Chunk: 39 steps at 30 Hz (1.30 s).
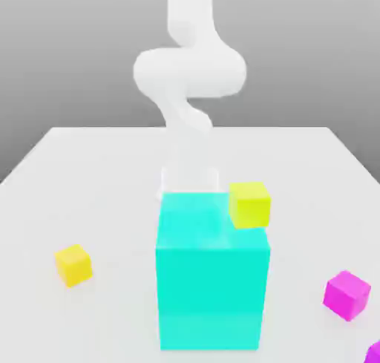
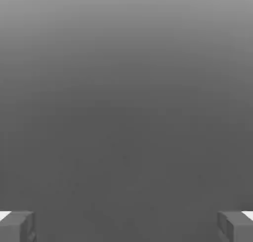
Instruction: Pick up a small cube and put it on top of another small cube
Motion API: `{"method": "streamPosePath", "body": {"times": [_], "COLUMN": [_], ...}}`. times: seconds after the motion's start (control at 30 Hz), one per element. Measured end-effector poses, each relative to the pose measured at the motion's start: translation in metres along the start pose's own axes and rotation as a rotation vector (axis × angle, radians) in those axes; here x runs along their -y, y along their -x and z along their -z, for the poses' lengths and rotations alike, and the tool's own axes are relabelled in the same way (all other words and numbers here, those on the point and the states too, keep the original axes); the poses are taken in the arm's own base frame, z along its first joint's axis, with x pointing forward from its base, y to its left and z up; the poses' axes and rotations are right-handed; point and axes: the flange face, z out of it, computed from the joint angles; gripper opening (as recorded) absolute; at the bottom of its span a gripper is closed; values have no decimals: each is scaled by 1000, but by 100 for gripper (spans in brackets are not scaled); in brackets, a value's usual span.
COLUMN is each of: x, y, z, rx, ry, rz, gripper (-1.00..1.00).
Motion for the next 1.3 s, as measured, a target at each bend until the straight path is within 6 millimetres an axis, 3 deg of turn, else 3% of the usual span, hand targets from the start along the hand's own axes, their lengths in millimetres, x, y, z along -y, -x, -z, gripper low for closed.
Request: {"method": "streamPosePath", "body": {"times": [0.23, 0.47, 0.67, 0.87, 1.0, 1.03, 1.23, 1.3], "x": [32, 35, 17, -28, -51, -56, -59, -52], "y": [75, 183, 301, 401, 432, 437, 439, 433], "z": [-136, -246, -310, -355, -391, -398, -401, -392], "rx": [160, 331, 496, 651, 665, 666, 665, 665], "ry": [119, 211, 265, 317, 321, 321, 321, 320], "rz": [152, 312, 467, 569, 577, 578, 579, 578], "gripper": [0, 0, 0, 0, 0, -100, -100, -100]}}
